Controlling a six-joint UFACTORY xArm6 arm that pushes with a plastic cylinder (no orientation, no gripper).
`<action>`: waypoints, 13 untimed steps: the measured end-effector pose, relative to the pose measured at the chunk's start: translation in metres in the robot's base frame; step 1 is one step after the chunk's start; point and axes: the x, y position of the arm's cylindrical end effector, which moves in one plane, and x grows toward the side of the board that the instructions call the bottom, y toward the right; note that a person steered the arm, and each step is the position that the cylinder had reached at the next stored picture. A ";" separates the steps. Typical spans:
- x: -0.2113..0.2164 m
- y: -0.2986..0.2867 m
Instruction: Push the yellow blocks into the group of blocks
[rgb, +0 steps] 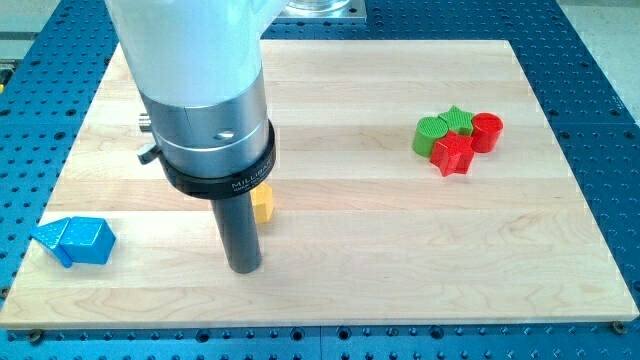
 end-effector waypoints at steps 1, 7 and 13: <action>-0.034 -0.021; -0.093 -0.022; -0.114 0.171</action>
